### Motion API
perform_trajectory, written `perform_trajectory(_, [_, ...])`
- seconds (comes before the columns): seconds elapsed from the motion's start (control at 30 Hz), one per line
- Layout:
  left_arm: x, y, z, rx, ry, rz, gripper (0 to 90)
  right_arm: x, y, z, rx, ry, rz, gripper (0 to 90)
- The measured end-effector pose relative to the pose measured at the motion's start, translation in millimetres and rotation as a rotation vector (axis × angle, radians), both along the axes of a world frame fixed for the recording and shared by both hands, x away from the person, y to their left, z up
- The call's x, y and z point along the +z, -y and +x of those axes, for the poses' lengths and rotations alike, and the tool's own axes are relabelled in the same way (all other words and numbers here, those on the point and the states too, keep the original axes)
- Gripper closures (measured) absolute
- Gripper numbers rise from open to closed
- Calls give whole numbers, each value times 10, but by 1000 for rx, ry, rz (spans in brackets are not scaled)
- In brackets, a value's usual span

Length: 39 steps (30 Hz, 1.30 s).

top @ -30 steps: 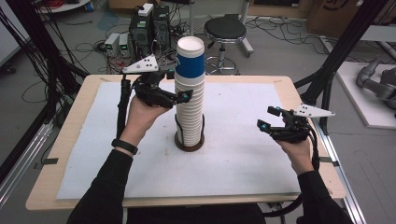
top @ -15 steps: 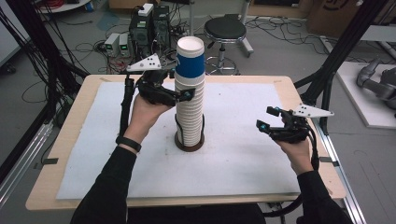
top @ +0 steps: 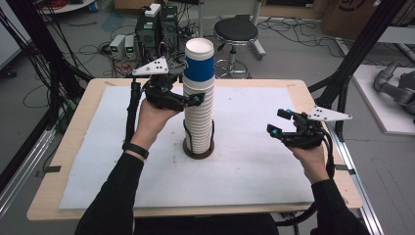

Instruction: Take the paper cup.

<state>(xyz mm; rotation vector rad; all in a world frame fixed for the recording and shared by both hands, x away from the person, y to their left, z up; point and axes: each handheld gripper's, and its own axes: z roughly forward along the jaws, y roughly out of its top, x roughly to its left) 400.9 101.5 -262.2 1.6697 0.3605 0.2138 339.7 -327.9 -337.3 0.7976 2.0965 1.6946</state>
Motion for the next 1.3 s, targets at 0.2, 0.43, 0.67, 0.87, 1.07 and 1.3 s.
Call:
perform_trajectory(0.2, [0, -1, -2, -1, 1, 0, 123, 150, -78, 22, 32, 13, 31, 197])
perform_trajectory(0.43, [-4, -4, 7, -4, 0, -4, 123, 388, -195, 61, 74, 45, 34, 197])
perform_trajectory(0.67, [-2, -4, 9, -6, -1, -3, 124, 656, -328, 118, 114, 79, 25, 197])
perform_trajectory(0.87, [0, -6, 10, -5, -2, -1, 124, 917, -430, 186, 140, 109, 27, 197])
perform_trajectory(1.07, [1, -4, 13, -6, -2, 0, 124, 1151, -530, 283, 155, 132, 31, 197])
perform_trajectory(1.3, [6, -5, 19, -9, -3, 4, 124, 1326, -650, 378, 180, 144, 41, 197])
